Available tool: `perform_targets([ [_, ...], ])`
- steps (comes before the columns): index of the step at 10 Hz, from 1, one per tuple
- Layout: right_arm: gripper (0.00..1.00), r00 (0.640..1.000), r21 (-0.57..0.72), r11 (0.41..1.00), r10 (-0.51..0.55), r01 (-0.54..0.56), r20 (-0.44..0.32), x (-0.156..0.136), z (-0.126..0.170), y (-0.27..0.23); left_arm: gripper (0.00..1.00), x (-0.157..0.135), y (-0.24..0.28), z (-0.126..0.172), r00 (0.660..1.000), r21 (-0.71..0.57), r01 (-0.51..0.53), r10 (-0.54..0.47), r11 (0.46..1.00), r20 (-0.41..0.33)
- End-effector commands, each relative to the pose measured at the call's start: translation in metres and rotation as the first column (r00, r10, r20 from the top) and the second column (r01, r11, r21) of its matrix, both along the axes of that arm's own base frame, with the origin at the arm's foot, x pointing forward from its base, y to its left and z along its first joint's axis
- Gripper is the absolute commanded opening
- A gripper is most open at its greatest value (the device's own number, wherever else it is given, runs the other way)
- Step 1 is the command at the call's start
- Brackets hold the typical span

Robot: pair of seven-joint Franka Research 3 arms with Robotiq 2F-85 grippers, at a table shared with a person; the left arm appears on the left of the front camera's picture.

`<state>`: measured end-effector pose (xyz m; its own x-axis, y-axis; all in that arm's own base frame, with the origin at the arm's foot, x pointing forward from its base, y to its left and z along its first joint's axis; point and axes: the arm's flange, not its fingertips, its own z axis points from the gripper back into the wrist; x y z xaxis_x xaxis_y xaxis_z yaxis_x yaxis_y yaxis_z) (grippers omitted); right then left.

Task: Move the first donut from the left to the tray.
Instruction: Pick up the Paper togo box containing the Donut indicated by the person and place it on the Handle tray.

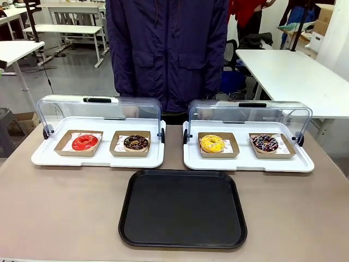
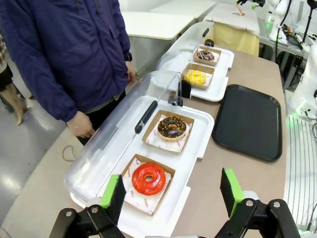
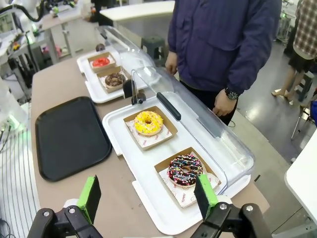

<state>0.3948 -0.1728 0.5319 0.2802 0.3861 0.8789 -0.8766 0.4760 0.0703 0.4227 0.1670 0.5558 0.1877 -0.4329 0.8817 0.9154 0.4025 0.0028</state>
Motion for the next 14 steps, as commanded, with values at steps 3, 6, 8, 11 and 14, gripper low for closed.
perform_targets([
  [3, 1.0, 0.999, 0.015, 1.0, 0.013, -0.013, 0.031, 0.0019, -0.0008, -0.0005, 1.0, 0.0007, 0.0003, 0.0, 1.0, -0.02, 0.009, -0.009, 1.0, 0.011],
  [6, 1.0, 0.999, 0.015, 1.0, 0.013, -0.013, 0.031, 0.0019, -0.0008, -0.0005, 1.0, 0.0007, 0.0003, 0.0, 1.0, -0.02, 0.009, -0.009, 1.0, 0.011],
  [8, 1.0, 0.999, 0.015, 1.0, 0.013, -0.013, 0.031, 0.0019, -0.0008, -0.0005, 1.0, 0.0007, 0.0003, 0.0, 1.0, -0.02, 0.009, -0.009, 1.0, 0.011],
  [11, 1.0, 0.999, 0.015, 1.0, 0.013, -0.013, 0.031, 0.0019, -0.0008, -0.0005, 1.0, 0.0007, 0.0003, 0.0, 1.0, -0.02, 0.009, -0.009, 1.0, 0.011],
  [14, 1.0, 0.999, 0.015, 1.0, 0.013, -0.013, 0.031, 0.0019, -0.0008, -0.0005, 1.0, 0.0007, 0.0003, 0.0, 1.0, -0.02, 0.009, -0.009, 1.0, 0.011],
])
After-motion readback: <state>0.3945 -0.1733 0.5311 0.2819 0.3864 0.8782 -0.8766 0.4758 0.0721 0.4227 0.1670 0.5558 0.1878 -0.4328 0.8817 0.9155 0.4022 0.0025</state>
